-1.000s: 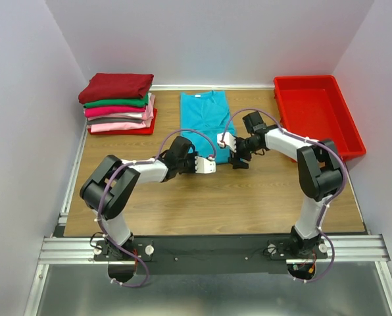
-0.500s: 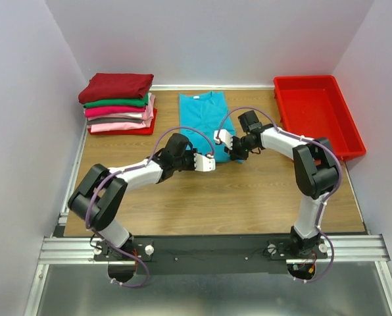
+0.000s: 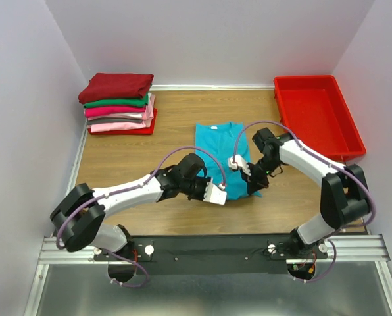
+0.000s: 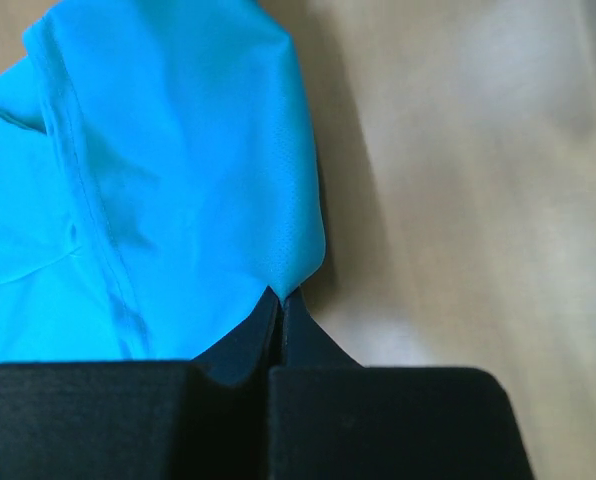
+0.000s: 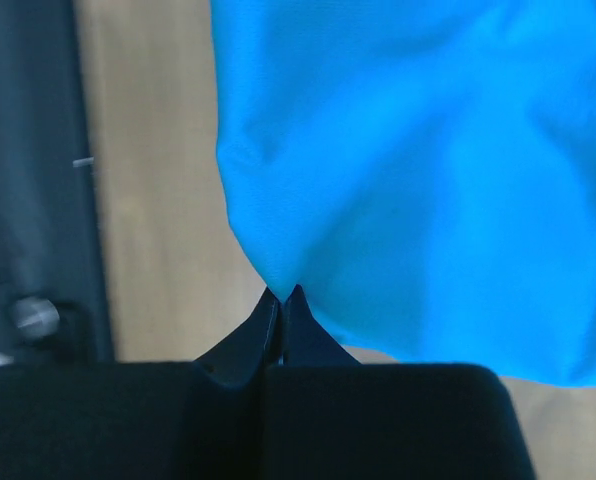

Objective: Fold and stack the t-shirts
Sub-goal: Fold the tshirt

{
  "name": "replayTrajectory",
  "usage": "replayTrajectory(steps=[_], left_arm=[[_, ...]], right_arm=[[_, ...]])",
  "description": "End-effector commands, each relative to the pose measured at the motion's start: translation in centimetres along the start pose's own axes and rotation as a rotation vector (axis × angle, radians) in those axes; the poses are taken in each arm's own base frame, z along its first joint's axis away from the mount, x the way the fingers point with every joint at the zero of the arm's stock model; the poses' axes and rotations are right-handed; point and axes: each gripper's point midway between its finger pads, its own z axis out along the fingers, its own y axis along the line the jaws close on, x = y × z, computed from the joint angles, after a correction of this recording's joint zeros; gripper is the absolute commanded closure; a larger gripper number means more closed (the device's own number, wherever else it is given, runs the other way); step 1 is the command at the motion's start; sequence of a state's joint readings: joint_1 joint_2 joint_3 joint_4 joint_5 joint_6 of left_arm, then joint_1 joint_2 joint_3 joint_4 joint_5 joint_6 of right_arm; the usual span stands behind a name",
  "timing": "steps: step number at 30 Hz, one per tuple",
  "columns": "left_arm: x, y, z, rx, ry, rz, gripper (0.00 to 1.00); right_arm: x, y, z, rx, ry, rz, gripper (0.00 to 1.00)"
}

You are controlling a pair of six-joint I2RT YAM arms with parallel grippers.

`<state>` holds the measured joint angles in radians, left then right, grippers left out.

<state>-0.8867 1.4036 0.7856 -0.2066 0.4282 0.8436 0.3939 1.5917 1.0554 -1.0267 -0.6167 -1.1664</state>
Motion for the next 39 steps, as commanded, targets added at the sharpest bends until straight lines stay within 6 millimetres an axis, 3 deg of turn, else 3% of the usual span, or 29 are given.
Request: replayTrajectory(steps=[1, 4, 9, 13, 22, 23, 27, 33, 34, 35, 39], left_arm=[[-2.0, -5.0, -1.0, 0.147, -0.073, -0.093, 1.00], [-2.4, -5.8, -1.3, 0.154, -0.086, -0.100, 1.00], [-2.7, -4.6, -1.7, 0.107, -0.081, -0.055, 1.00], [-1.5, -3.4, -1.0, 0.109, -0.030, -0.039, 1.00], [-1.3, 4.5, -3.3, -0.038, -0.027, 0.019, 1.00], [-1.2, 6.3, -3.8, -0.070, -0.026, 0.032, 1.00], [-0.8, 9.7, -4.7, -0.120, -0.029, 0.057, 1.00], [-0.5, 14.3, -4.1, -0.171, -0.012, 0.105, 1.00], [0.4, 14.9, -3.5, -0.168, 0.000, 0.100, 1.00], [0.1, 16.2, -3.7, -0.190, -0.005, 0.110, 1.00], [0.9, 19.5, -3.6, -0.251, 0.008, 0.122, 1.00]], right_arm=[[-0.7, 6.5, -1.1, -0.170, -0.058, 0.032, 1.00], [-1.1, 6.7, -1.7, -0.155, -0.064, 0.042, 0.99], [-1.8, 4.8, -2.6, -0.083, -0.044, 0.047, 1.00], [-2.9, 2.8, -3.5, -0.031, -0.045, 0.064, 1.00], [-5.0, -2.7, -6.1, 0.081, -0.044, 0.087, 1.00], [-5.0, -3.2, -6.4, 0.093, -0.044, 0.098, 1.00], [-5.0, -5.8, -7.4, 0.133, -0.049, 0.130, 1.00], [-4.9, -10.3, -10.2, 0.227, -0.079, 0.179, 1.00], [-4.5, -11.0, -9.8, 0.220, -0.076, 0.200, 1.00], [-4.7, -12.0, -10.5, 0.244, -0.085, 0.200, 1.00], [-4.0, -14.3, -10.5, 0.248, -0.100, 0.252, 1.00]])
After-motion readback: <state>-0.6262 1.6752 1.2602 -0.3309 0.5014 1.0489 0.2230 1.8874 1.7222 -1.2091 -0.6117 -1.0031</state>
